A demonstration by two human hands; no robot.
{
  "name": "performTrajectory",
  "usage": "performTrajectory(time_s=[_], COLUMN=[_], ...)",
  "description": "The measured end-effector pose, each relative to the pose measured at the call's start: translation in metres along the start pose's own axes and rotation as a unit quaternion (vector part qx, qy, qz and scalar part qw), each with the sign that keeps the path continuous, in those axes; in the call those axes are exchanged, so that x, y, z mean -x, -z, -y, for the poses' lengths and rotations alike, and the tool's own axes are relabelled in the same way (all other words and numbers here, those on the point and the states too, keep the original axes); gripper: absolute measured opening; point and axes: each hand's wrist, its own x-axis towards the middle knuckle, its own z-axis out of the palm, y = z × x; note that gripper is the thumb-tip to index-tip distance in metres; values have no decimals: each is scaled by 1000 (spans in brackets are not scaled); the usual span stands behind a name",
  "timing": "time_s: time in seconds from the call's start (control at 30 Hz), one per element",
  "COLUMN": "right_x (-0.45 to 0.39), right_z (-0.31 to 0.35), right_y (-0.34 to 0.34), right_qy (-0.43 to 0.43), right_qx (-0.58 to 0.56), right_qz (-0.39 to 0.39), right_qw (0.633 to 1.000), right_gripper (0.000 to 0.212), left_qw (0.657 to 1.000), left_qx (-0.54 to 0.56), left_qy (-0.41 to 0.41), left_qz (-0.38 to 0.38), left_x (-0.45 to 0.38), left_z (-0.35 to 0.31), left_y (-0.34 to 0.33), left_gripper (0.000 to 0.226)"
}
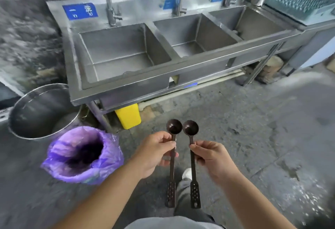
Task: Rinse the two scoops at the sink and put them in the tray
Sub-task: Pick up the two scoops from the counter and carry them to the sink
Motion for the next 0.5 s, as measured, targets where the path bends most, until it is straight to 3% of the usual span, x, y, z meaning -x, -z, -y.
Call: performTrajectory(time_s=[0.37, 0.5], right_x=[-192, -248], right_z=[117, 151], right_y=[19, 18], right_qy=[8, -4], right_qx=[84, 91], right_qz=[135, 157], right_qw=[987, 983], right_gripper=[19, 24], left_qw=[989, 985], left_qx=[72, 84], left_qy=[-10, -8], left_qz=[-130, -149], left_x=[-138, -180], left_z=[-106, -139], left_y=[-2, 2], left_gripper=[2, 11])
